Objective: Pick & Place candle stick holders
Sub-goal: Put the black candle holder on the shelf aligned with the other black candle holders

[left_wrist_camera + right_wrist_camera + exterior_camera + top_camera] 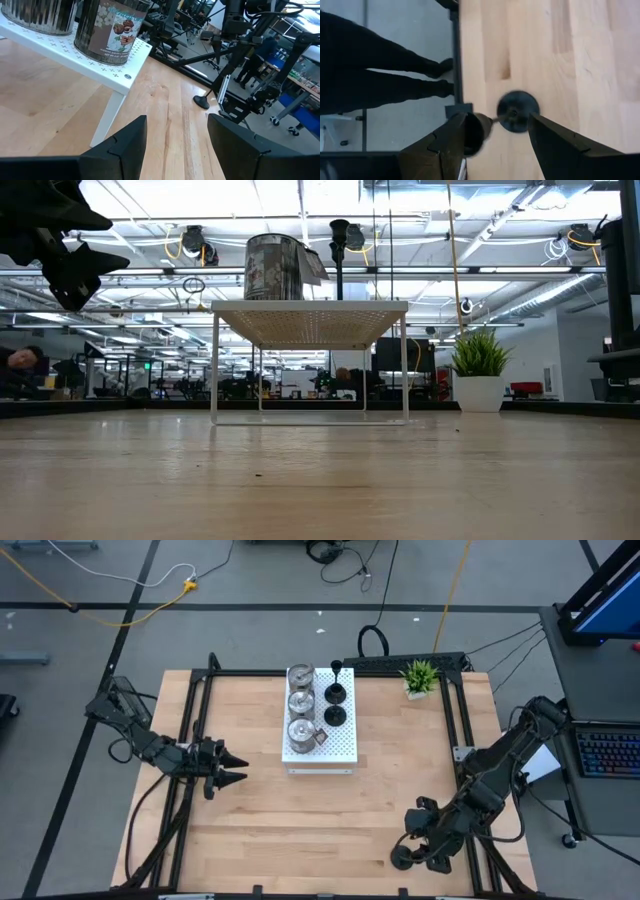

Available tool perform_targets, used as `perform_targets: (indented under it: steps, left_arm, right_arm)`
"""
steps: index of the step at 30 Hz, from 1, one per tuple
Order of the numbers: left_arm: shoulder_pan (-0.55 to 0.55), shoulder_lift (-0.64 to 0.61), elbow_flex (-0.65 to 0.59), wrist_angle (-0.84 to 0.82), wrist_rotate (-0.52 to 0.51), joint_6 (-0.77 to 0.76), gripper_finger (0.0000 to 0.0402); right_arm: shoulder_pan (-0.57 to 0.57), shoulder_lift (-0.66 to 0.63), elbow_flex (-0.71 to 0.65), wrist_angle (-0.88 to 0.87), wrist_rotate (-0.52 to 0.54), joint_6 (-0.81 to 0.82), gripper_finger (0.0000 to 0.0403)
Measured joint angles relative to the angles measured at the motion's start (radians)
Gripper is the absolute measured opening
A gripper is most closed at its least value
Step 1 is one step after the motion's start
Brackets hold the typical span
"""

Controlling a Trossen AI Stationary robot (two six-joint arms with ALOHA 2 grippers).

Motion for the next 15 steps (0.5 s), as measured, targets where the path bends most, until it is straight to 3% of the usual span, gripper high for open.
perform_targets:
  steps: [15]
  left_arm:
    - [0.0,0.0,0.0,0.0,0.0,0.0,0.0214]
  right_arm:
    - [0.0,0.0,0.0,0.054,-0.005,-0.084,0.0202]
